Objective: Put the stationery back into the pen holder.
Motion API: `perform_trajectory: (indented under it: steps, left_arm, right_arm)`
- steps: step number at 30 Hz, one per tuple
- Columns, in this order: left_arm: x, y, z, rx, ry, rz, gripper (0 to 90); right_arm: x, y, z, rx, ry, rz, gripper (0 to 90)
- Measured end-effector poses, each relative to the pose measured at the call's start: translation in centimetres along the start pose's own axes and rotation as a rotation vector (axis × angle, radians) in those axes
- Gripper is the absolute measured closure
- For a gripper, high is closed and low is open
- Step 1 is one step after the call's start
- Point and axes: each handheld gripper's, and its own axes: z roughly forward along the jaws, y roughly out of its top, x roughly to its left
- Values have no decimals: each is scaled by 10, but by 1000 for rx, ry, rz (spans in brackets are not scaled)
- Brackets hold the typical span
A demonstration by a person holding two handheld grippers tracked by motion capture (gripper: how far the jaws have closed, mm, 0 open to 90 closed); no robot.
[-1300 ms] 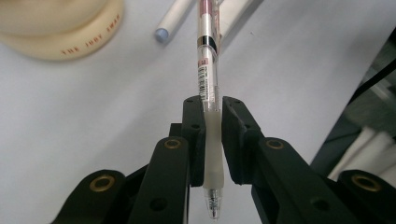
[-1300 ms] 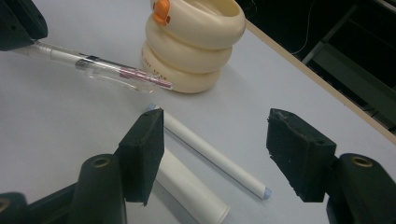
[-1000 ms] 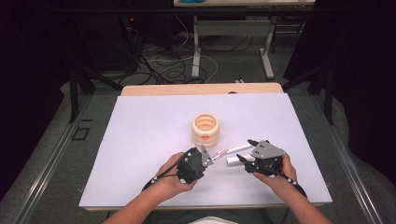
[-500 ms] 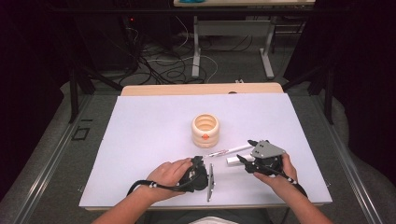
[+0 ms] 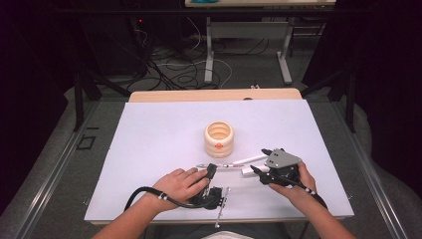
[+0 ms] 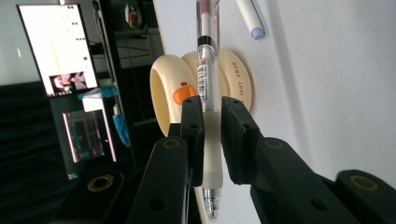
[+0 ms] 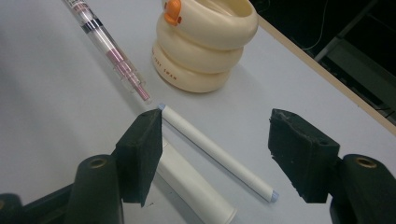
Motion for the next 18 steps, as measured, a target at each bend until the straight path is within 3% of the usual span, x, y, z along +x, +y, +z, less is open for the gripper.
perform_trajectory:
  steps: [5,7,8,10,14,18]
  left_arm:
    - [-3,-1,-1,0,9,70,801]
    - [-4,-2,-1,2,7,86,801]
    - [-2,-1,0,8,-22,121,801]
    - [-1,-2,-1,-11,11,137,801]
    - [-2,-3,-2,-13,10,144,801]
    - [-1,-4,-3,-6,1,169,801]
  right_arm:
    - [3,4,3,21,44,-15,354]
    - [5,7,4,52,95,-49,366]
    - [5,8,5,63,109,-61,368]
    - [8,11,6,83,131,-69,379]
    - [10,20,6,97,168,-90,400]
    - [11,34,4,103,205,-158,480]
